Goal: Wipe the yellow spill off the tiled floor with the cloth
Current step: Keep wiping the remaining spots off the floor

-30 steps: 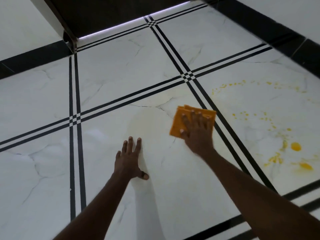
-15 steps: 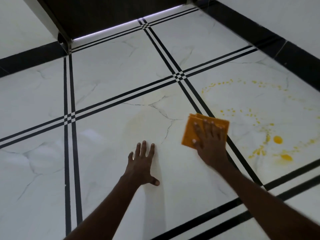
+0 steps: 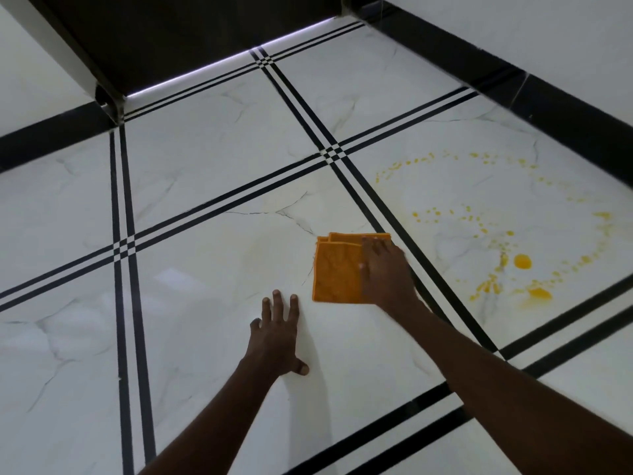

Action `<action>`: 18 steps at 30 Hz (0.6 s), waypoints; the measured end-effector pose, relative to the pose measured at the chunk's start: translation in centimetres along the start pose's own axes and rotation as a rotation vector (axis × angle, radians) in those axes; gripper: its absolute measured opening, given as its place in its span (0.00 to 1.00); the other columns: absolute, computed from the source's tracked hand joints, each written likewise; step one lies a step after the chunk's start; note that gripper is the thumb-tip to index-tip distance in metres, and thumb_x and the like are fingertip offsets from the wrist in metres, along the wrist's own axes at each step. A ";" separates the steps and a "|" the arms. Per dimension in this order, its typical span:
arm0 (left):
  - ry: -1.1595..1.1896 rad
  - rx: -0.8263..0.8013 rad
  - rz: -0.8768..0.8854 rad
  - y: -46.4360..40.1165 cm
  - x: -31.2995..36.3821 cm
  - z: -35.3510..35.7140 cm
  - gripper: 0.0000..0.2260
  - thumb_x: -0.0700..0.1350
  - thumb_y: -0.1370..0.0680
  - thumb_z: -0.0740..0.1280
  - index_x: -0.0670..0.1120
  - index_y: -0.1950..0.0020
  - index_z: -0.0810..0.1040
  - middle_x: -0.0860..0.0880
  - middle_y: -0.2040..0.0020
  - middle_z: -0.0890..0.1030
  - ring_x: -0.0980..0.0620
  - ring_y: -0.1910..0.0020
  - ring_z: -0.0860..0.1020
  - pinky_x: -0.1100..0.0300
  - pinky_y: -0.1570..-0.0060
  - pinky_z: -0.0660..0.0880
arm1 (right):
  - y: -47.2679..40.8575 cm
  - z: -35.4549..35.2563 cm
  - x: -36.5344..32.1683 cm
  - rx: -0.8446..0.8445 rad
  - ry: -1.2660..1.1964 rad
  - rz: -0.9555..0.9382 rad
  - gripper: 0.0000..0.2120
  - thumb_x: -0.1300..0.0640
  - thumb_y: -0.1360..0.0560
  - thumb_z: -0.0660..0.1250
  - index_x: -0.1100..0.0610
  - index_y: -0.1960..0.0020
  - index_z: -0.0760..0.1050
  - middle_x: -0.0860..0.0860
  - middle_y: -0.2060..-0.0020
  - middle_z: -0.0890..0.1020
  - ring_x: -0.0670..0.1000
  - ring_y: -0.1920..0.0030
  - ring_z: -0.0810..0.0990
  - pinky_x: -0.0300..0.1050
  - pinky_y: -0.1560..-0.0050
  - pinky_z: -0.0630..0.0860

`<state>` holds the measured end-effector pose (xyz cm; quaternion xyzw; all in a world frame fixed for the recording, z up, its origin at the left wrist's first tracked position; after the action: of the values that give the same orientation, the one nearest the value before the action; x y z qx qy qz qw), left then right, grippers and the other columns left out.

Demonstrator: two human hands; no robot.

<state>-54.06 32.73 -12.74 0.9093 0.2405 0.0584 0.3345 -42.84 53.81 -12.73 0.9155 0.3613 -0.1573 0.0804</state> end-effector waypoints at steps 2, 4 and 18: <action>0.000 0.004 -0.005 -0.1 0.1 0.1 0.62 0.61 0.31 0.77 0.45 0.20 0.31 0.36 0.21 0.31 0.33 0.20 0.37 0.39 0.23 0.54 | 0.2 -1.6 2.1 0.052 -0.040 0.104 0.28 0.52 0.21 0.67 0.63 0.25 0.68 0.64 0.37 0.79 0.67 0.36 0.76 0.64 0.34 0.71; -0.006 0.018 -0.009 -0.2 0.2 0.1 0.61 0.60 0.30 0.77 0.45 0.20 0.32 0.36 0.21 0.32 0.33 0.20 0.38 0.39 0.24 0.55 | -0.2 -2.4 2.6 0.030 -0.100 0.139 0.33 0.53 0.22 0.71 0.62 0.22 0.64 0.64 0.37 0.79 0.66 0.37 0.76 0.62 0.34 0.71; 0.027 0.032 -0.015 -0.6 0.0 0.8 0.60 0.59 0.30 0.77 0.46 0.20 0.31 0.38 0.20 0.33 0.35 0.20 0.40 0.40 0.25 0.59 | -3.4 -2.9 3.0 -0.114 -0.248 0.377 0.11 0.53 0.28 0.76 0.58 0.55 0.77 0.54 0.56 0.83 0.56 0.51 0.82 0.44 0.57 0.72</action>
<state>-54.10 32.67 -13.68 0.9119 0.2526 0.0642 0.3169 -42.50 58.95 -11.12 0.9344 0.1797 -0.2303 0.2036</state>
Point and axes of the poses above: each hand's wrist, its own y-axis away from the middle knuckle, its own z-axis out of the palm, x = y × z, the point moved 7 cm from there along -y, towards the middle knuckle
